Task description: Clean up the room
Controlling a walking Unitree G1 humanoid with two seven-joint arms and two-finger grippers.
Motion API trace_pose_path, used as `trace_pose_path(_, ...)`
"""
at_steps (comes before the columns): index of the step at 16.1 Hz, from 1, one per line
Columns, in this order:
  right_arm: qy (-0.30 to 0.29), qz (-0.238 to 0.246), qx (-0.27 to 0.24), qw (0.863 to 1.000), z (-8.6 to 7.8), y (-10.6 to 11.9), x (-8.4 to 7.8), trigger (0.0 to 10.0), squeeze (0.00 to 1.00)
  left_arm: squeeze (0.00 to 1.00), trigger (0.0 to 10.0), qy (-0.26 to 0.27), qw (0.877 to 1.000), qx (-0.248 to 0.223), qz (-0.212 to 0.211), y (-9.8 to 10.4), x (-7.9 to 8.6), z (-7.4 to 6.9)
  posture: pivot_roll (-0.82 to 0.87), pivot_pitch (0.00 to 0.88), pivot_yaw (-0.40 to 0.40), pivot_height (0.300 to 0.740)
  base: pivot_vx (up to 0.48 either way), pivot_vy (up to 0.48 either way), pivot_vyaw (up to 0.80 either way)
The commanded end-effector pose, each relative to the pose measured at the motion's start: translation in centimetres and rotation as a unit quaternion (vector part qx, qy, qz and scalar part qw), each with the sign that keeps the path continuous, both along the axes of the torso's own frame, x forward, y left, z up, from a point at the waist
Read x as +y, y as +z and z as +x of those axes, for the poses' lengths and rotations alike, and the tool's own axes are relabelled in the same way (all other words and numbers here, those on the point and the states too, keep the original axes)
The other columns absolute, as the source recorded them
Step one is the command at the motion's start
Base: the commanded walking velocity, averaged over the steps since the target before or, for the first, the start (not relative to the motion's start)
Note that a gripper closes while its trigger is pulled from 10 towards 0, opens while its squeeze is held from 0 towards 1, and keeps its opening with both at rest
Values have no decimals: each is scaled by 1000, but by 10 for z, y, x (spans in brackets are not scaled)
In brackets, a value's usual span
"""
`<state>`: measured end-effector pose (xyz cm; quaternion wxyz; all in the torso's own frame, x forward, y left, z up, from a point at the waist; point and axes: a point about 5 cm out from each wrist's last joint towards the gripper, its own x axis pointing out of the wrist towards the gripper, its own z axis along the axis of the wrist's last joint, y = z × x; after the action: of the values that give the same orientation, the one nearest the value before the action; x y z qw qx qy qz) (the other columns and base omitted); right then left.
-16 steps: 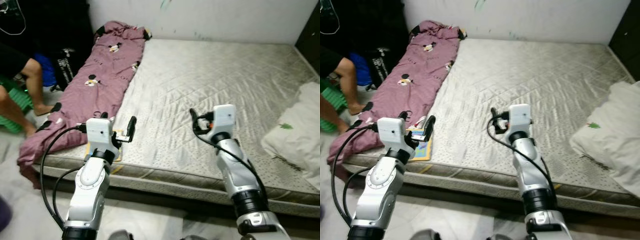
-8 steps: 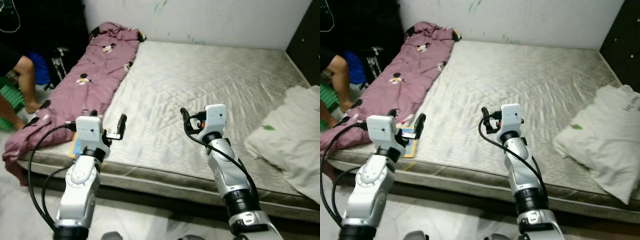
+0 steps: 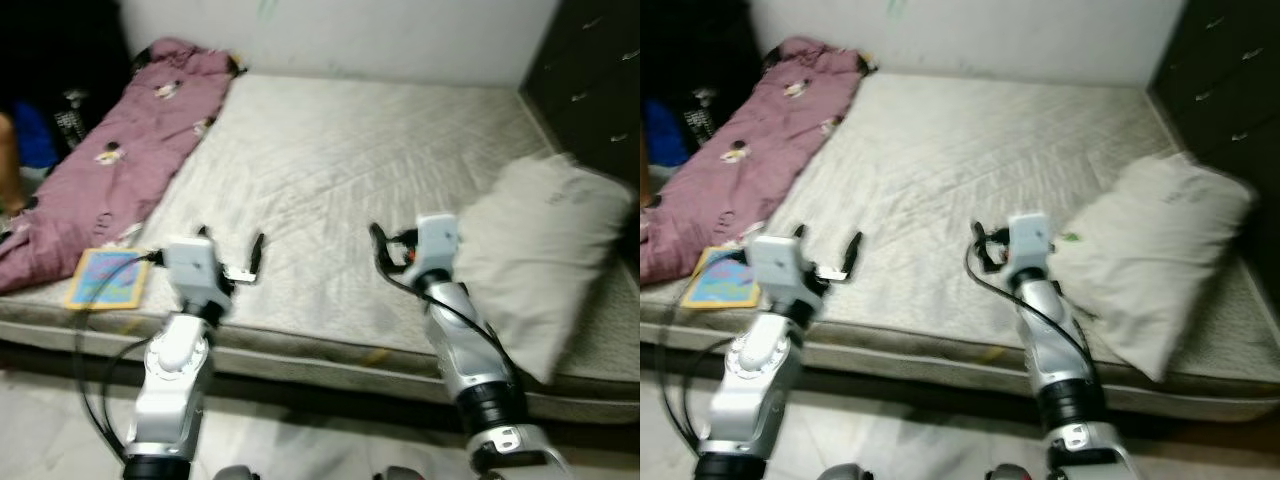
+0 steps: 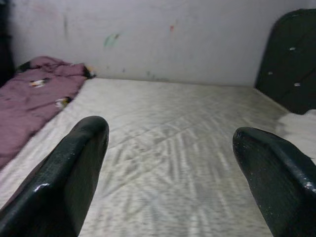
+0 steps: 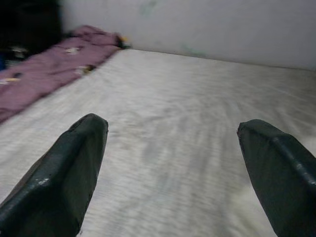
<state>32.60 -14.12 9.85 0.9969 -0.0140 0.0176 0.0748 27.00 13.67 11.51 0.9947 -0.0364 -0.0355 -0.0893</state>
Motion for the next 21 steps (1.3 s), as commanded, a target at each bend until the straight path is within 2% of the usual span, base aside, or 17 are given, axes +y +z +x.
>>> trace_pose_path(1,9,7,-8,1000,1,4,8,10000,0,0,10000,9,1000,-10,6,4,9,1,16,0,8,740,0,0,0)
trace_pose_path(6,8,8,-9,1000,1,4,8,10000,0,0,10000,-5,1000,-22,3,7,6,1,13,0,9,740,0,0,0)
trace_pose_path(10,7,12,-8,1000,2,4,7,10000,0,0,10000,-7,1000,-25,0,8,6,1,15,0,7,740,259,0,-305)
trace_pose_path(21,5,13,-10,1000,3,5,7,10000,0,0,10000,-7,1000,-28,-1,8,6,1,14,0,8,740,292,0,0)
